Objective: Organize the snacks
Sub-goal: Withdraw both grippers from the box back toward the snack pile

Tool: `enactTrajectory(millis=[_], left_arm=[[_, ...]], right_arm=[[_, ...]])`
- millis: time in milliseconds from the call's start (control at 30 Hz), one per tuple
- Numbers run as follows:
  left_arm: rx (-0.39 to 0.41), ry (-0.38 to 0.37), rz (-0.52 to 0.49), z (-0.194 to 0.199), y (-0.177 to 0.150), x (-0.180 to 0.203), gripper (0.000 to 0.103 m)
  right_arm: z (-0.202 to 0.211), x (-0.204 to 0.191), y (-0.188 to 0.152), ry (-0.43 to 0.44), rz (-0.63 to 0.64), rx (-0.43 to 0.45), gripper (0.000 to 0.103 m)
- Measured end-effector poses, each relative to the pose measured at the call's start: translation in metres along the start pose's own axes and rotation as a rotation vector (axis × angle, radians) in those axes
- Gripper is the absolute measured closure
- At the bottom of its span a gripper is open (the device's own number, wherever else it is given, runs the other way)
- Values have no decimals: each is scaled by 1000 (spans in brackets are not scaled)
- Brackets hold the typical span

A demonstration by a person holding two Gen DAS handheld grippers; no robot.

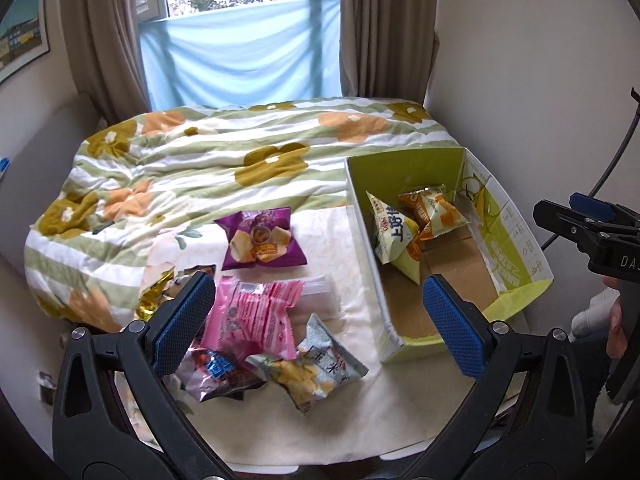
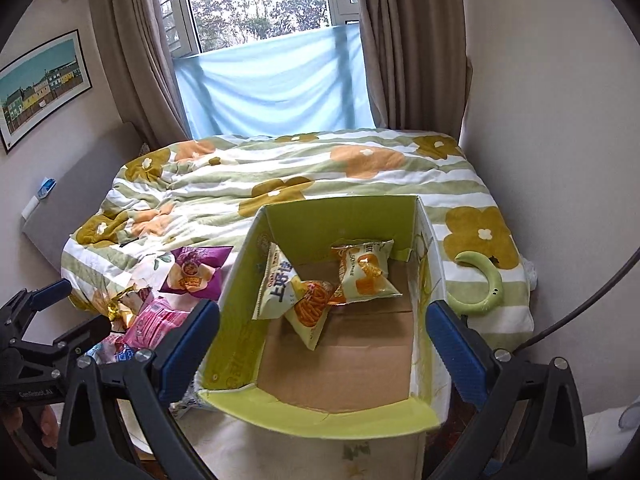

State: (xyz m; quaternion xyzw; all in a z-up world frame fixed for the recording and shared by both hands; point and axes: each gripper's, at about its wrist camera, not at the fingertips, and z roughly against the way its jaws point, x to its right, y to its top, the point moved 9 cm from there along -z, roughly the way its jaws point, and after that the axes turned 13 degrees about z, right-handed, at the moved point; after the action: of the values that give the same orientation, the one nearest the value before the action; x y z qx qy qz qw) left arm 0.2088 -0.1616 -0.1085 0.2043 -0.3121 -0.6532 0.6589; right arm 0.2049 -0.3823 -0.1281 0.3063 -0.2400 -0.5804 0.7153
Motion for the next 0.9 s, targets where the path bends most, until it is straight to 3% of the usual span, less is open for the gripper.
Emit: enactTrajectory(millis=[533,733,900], left_arm=[[-10,-9,-3,72,-75,-151,0],[-8,-4,-6,75,-98,-193,0],[-31,16,15,54,-116,-231,0]], right_arm=[[45,-155,-59,-9,-84,40,1],[43,-202,-75,29,-70,42,1],[18,-243,-80,74,7,21,1]])
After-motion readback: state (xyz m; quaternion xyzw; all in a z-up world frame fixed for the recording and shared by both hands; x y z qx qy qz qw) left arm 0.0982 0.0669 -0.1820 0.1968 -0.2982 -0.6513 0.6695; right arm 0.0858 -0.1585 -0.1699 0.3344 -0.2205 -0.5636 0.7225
